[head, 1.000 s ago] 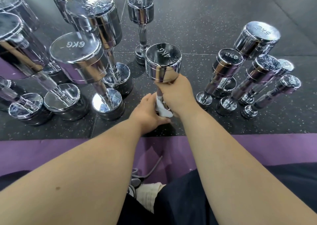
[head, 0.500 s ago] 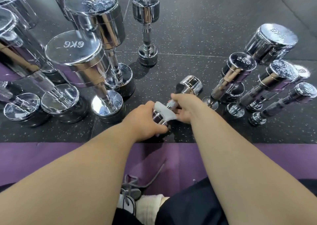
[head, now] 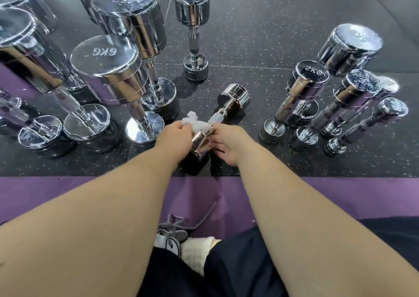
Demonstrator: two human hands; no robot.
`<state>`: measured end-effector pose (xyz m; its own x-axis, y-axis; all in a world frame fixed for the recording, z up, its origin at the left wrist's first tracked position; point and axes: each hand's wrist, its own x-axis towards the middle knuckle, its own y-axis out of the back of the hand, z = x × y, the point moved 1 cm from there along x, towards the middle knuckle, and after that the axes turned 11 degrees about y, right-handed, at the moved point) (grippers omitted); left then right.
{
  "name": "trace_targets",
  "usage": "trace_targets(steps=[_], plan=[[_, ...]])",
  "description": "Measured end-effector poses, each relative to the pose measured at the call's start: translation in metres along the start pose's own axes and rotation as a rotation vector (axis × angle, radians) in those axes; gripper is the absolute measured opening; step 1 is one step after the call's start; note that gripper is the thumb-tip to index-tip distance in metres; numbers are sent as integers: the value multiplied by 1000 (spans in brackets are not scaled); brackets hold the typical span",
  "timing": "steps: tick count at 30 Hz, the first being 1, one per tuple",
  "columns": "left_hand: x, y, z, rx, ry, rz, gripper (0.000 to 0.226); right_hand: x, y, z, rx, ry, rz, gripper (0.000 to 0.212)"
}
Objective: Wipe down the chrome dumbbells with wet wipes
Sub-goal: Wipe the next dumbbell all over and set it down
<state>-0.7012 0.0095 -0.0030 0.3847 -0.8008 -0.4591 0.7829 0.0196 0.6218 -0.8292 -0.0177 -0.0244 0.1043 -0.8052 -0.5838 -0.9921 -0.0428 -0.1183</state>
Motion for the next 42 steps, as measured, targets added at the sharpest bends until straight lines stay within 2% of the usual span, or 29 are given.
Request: trace_targets(steps=[2, 6, 9, 11, 13, 15, 19, 21, 23, 27, 29, 30, 33, 34, 39, 40, 42], plan=[[1, 1, -1, -113, 39, 16, 28, 3, 0, 1, 89, 9, 46, 34], [4, 0, 5, -238, 97, 42, 26, 7, 2, -6, 158, 55, 142, 23], [6, -8, 15, -346, 92, -10, 24, 11, 9, -14, 180, 84, 210, 16], [7, -14, 22, -360, 64, -50, 22, 17, 18, -21, 146, 107, 257, 19], [6, -19, 28, -285, -19, -91, 24, 19, 27, -26, 44, 105, 272, 22], [6, -24, 32, -111, -134, -88, 25, 22, 29, -26, -65, 93, 269, 18], [8, -26, 30, 238, -306, 122, 31, 19, 29, -18, -171, 149, 269, 19], [8, -23, 24, 387, -348, 169, 40, 15, 33, -14, -105, 186, 265, 20], [4, -22, 20, 433, -393, 124, 47, 8, 34, -14, 36, 200, 260, 21], [-20, -34, 27, 363, -592, 14, 37, -3, 38, -15, 320, 126, 327, 22], [-27, -44, 34, 428, -658, -38, 37, -5, 40, -13, 431, 87, 360, 24], [-27, -47, 36, 471, -647, -13, 36, -6, 41, -13, 456, 75, 369, 23], [-12, -37, 36, 441, -344, 112, 34, -3, 41, -11, 485, 91, 364, 25], [-10, -34, 33, 422, -300, 129, 35, -3, 42, -10, 485, 88, 361, 28], [-28, -41, 32, 430, -572, 86, 30, -5, 43, -11, 509, 70, 357, 35], [-28, -44, 32, 424, -559, 97, 31, -7, 43, -12, 528, 69, 354, 36], [-20, -42, 31, 395, -418, 157, 38, -9, 43, -13, 548, 76, 337, 40]])
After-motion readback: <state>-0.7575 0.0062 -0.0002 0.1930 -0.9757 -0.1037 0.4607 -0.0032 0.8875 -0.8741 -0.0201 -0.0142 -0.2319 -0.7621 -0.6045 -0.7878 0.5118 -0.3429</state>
